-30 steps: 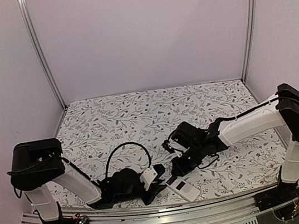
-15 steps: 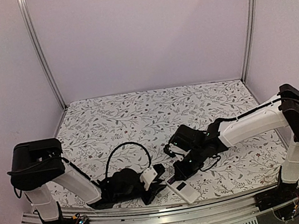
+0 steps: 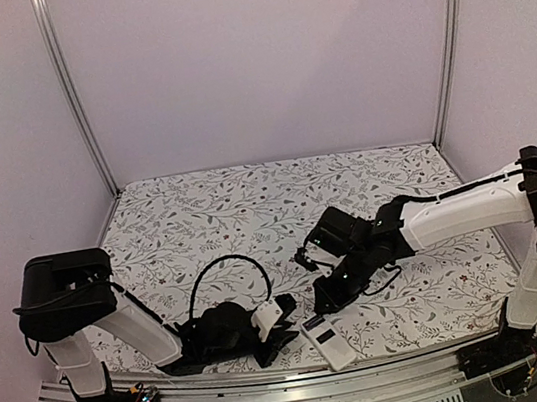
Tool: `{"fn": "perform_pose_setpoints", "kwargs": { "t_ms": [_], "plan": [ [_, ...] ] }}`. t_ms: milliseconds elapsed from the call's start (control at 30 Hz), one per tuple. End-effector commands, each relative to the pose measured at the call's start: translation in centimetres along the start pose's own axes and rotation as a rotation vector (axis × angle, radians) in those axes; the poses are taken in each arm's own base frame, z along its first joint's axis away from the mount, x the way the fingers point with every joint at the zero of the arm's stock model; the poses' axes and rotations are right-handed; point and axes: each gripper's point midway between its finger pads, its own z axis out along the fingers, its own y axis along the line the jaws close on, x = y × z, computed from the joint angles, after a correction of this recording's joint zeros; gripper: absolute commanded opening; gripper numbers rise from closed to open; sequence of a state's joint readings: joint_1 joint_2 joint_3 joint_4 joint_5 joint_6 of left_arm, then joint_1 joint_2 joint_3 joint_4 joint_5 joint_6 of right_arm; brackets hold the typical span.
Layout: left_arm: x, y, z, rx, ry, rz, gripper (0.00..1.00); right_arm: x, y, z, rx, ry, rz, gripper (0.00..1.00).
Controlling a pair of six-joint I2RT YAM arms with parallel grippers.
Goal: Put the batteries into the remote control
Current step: Press the battery in the battery compartment.
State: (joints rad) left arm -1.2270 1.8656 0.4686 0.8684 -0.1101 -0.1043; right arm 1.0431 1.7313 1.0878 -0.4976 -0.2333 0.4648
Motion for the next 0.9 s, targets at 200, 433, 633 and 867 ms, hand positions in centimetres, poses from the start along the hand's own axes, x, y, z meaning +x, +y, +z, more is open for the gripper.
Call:
{"fn": "perform_pose_setpoints", "kwargs": {
  "t_ms": [200,433,633,867],
  "plan": [
    [1.5,-0.9,0.1,0.057,0.05,0.044,0.25,-2.0,-2.1,-0.2,0.034,-0.072,0.109,0.22],
    [1.3,-1.8,0.3,0.1,0.038,0.056,0.25,-1.0,-2.1,1.4,0.005,-0.04,0.118,0.18],
    [1.5,-1.9,0.5,0.104,0.044,0.052,0.25,-0.8,-1.9,2.0,-0.013,-0.039,0.112,0.17],
    [1.5,-2.0,0.6,0.106,0.041,0.053,0.25,-0.9,-2.0,2.5,-0.015,-0.04,0.111,0.16]
  ]
}}
